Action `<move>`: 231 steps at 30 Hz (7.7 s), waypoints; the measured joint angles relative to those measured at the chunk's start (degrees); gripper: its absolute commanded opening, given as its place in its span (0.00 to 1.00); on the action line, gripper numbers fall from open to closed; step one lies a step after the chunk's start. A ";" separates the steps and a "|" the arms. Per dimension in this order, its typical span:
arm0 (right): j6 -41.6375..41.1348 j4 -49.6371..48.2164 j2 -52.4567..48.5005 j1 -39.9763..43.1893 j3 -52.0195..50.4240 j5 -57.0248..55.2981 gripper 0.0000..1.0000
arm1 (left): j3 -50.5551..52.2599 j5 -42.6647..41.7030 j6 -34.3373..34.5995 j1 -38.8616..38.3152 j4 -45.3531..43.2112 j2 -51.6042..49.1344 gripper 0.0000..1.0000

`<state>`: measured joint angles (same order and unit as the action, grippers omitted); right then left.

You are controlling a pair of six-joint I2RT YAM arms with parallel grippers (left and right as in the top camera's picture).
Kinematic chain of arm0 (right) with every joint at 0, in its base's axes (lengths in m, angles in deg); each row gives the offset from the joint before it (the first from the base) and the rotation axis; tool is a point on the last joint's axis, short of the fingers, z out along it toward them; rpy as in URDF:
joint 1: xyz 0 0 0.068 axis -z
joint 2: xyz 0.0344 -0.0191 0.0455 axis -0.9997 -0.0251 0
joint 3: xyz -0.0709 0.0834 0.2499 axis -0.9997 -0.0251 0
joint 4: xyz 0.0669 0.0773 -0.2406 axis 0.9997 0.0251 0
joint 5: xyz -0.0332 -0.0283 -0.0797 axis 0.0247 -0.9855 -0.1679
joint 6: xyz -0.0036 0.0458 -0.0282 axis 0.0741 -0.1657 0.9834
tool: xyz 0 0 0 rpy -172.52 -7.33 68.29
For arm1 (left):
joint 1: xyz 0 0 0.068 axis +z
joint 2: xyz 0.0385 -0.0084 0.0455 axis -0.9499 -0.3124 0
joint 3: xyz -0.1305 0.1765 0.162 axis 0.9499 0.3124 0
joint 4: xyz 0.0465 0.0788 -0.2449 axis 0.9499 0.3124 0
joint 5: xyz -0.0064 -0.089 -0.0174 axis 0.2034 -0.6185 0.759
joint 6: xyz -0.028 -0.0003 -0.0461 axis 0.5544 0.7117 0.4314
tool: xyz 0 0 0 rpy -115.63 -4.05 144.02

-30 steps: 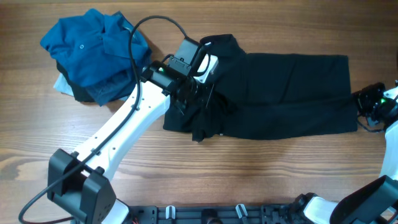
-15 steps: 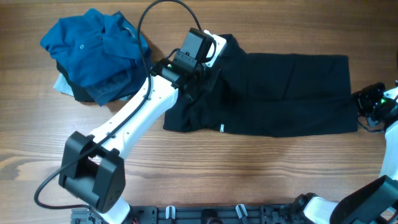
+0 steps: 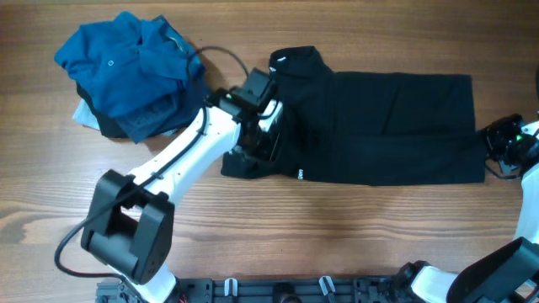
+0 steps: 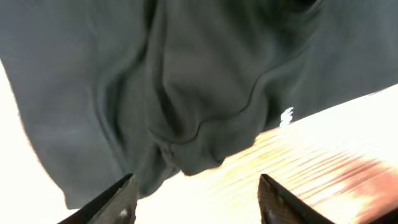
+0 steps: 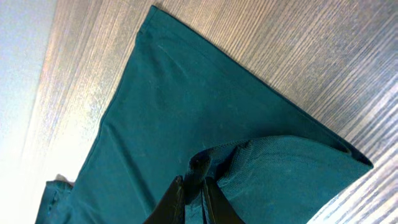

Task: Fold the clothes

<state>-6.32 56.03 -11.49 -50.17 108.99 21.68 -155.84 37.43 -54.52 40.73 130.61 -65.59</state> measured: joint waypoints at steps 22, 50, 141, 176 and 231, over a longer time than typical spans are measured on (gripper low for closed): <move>0.39 2.36 -0.31 0.00 0.00 -10.91 0.25 | 10.78 0.57 0.79 10.69 0.24 1.11 0.04; 5.75 15.21 -19.45 3.63 5.68 -16.94 0.04 | 10.78 0.61 0.79 12.17 -1.57 2.97 0.05; 19.17 23.39 -8.92 -1.22 19.96 14.25 0.49 | -21.62 -6.47 2.16 13.88 -42.62 -31.65 0.48; 19.80 -22.43 -36.17 -9.31 19.93 1.25 0.61 | -22.12 -16.48 0.31 10.84 -20.11 -12.81 0.04; 9.14 19.32 -17.38 -3.15 20.13 -14.34 0.04 | -22.21 -6.99 -4.68 4.61 21.33 -4.50 0.04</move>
<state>2.82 75.35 -28.87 -53.32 129.12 7.34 -178.04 30.44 -59.20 45.34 151.94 -70.10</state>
